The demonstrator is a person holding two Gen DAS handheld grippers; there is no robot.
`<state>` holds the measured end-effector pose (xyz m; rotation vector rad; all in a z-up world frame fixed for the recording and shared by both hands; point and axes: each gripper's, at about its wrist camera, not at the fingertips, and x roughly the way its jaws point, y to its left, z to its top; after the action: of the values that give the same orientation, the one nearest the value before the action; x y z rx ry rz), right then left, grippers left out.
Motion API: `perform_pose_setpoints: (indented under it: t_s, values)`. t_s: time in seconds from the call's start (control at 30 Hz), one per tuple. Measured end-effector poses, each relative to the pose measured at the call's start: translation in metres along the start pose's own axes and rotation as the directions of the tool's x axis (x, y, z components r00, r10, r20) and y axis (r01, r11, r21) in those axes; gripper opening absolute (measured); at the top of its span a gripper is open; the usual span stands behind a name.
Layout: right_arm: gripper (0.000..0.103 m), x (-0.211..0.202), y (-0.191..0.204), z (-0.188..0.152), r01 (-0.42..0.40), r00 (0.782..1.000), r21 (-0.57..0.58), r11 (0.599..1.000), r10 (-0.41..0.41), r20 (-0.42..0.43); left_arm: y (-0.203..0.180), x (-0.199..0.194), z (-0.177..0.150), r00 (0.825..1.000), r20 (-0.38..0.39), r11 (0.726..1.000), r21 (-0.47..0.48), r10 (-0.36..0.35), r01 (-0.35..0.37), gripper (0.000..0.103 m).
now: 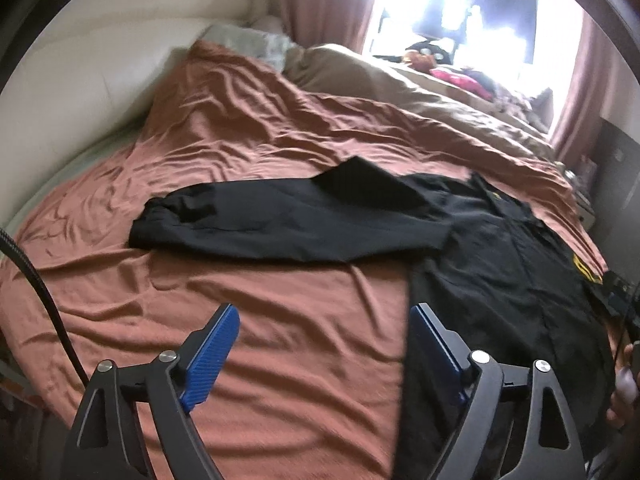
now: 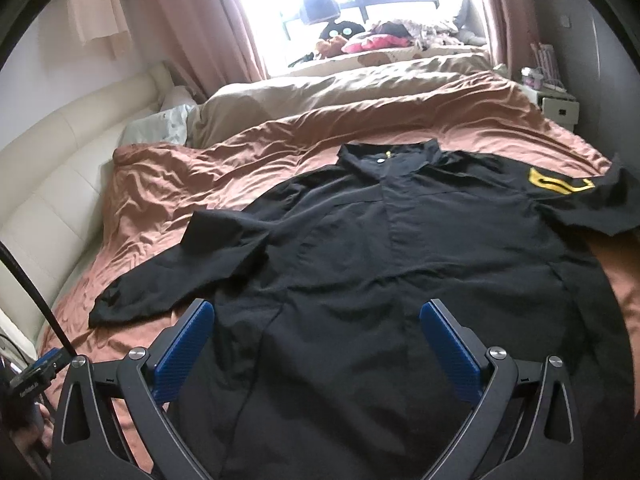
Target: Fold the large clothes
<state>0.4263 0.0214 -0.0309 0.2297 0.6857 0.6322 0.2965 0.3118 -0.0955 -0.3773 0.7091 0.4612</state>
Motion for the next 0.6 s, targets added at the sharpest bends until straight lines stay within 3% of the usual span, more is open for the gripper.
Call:
perform_pose_setpoints:
  t_s: [0.37, 0.6]
  values:
    - [0.090, 0.074, 0.012, 0.040, -0.053, 0.997, 0.014, 0.998, 0.054, -0.059, 0.083, 0.067, 0.046, 0.993, -0.084, 0.982, -0.162, 0.082, -0.095, 0.080]
    - [0.083, 0.122, 0.019, 0.058, -0.036, 0.993, 0.045, 0.998, 0.041, -0.114, 0.134, 0.108, 0.051, 0.983, -0.160, 0.931, -0.339, 0.089, -0.139, 0.075]
